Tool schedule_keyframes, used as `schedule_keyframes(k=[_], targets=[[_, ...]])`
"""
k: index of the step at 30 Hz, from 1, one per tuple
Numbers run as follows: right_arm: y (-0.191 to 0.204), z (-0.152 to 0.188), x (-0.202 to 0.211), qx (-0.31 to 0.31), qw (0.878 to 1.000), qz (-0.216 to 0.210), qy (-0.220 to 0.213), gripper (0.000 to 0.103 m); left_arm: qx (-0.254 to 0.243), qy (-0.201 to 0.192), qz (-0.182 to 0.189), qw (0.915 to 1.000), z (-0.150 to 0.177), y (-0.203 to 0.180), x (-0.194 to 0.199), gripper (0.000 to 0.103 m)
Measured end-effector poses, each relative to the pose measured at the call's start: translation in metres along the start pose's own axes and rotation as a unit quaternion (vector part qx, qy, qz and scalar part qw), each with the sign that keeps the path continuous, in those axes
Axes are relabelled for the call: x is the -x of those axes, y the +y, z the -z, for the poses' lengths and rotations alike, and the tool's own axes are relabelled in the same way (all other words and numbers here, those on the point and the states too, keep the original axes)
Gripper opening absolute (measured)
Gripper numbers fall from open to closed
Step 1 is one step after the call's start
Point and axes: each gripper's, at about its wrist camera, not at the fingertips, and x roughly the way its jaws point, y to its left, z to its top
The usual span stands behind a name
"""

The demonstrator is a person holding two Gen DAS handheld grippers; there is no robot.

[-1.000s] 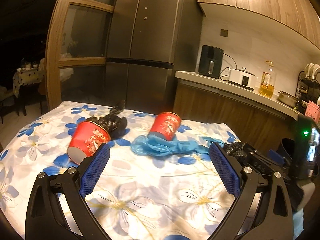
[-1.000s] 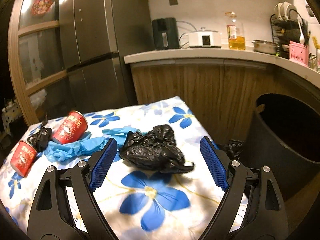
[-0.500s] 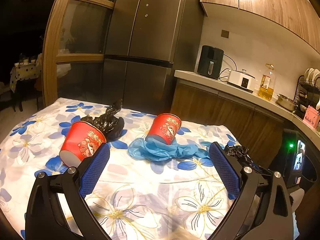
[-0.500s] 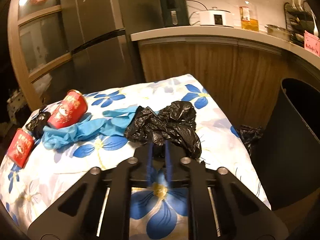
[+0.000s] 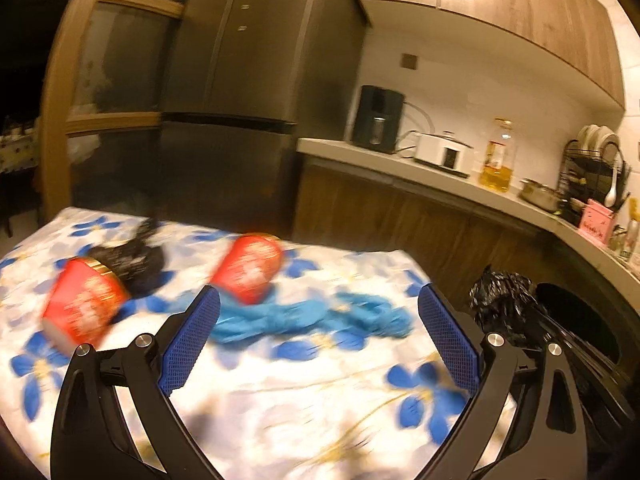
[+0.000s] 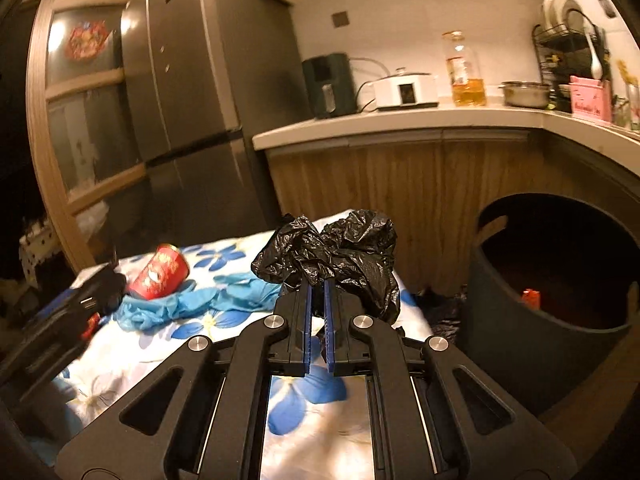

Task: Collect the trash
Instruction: 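Grasp the black plastic bag with the right tool while the left tool grasps the blue glove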

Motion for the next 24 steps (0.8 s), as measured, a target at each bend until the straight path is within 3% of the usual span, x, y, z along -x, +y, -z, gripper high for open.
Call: schedule_keyframes(k=[8, 12, 19, 22, 24], targets=[[-0.031, -0.012, 0.032, -0.013, 0.999, 0.016, -0.030, 0.005, -0.022, 0.045, 0.032, 0.9982, -0.001, -0.053, -0.073, 0.091], [-0.043, -0.014, 0.040, -0.015, 0.999, 0.023, -0.034, 0.005, -0.036, 0.070, 0.020, 0.9967, 0.004, -0.063, -0.104, 0.088], [-0.052, -0.014, 0.042, -0.023, 0.999, 0.024, -0.035, 0.005, -0.049, 0.138, 0.013, 0.9891, 0.014, -0.068, -0.140, 0.072], [-0.053, -0.014, 0.042, -0.023, 0.999, 0.023, -0.036, 0.005, -0.060, 0.156, 0.006, 0.9859, 0.019, -0.072, -0.147, 0.058], [-0.051, -0.013, 0.043, -0.023, 0.999, 0.023, -0.037, 0.005, -0.067, 0.166, 0.001, 0.9838, 0.023, -0.073, -0.151, 0.042]])
